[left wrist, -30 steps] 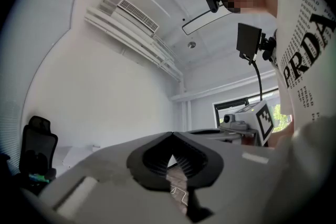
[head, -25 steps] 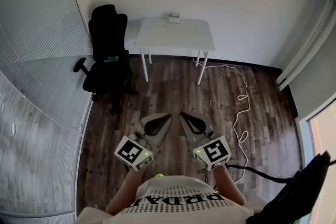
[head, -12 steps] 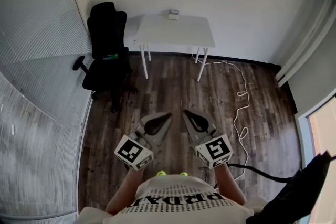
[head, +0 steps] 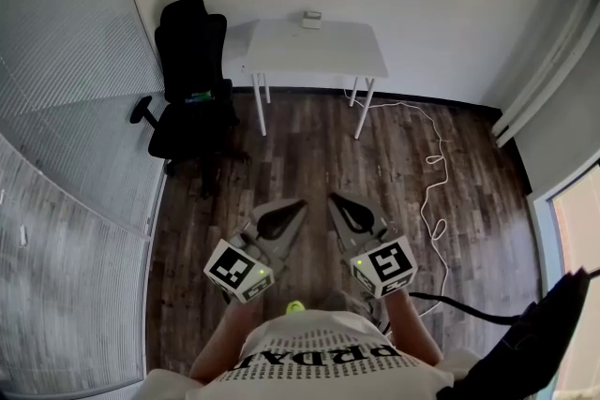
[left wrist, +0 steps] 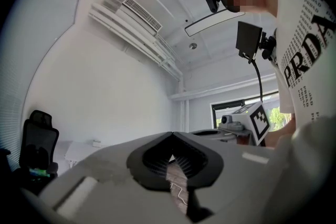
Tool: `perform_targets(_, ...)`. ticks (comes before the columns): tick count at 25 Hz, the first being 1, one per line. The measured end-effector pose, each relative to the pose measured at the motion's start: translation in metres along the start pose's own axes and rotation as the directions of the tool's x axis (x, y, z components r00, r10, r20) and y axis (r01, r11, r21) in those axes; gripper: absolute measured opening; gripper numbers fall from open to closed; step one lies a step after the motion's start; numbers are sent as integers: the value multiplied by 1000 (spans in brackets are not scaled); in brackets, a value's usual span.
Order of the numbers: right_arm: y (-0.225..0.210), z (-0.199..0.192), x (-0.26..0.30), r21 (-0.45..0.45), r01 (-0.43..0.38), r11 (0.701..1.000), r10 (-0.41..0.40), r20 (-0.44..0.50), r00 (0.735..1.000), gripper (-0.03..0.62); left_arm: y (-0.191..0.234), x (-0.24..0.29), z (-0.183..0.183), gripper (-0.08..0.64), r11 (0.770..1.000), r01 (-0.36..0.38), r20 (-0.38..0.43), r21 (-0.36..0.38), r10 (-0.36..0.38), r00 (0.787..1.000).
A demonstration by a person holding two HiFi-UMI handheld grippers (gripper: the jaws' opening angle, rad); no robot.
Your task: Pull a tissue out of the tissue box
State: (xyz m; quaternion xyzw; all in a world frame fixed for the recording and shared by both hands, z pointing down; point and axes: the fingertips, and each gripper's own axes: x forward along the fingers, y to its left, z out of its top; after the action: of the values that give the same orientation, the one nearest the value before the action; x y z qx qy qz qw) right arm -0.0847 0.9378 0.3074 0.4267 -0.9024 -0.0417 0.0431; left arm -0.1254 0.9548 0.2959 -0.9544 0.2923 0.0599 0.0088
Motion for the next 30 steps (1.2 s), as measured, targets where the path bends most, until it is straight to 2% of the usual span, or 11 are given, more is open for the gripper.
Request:
perform_targets(4,1,-3,8,7,-8,1000,8,-11,1000,15,9,-1,-2,-3,1000,-3,-1,-11,3,1000)
perform_targets(11,-30,-14,27,20,-14,1000,15,-19,1000,26,28,27,-12,-3,1000,-13,-15,-15,13,1000)
perform_targets(23,-132,-10,74,2,-75,997,75,3,997,26,83,125,-7,-3,998,-70,-24,1,70,997)
perform_targets(30,-191,-25,86,14,-107,994,107,-16,994,35,98,185,-18,-3,995,-100,-21,3,101,995)
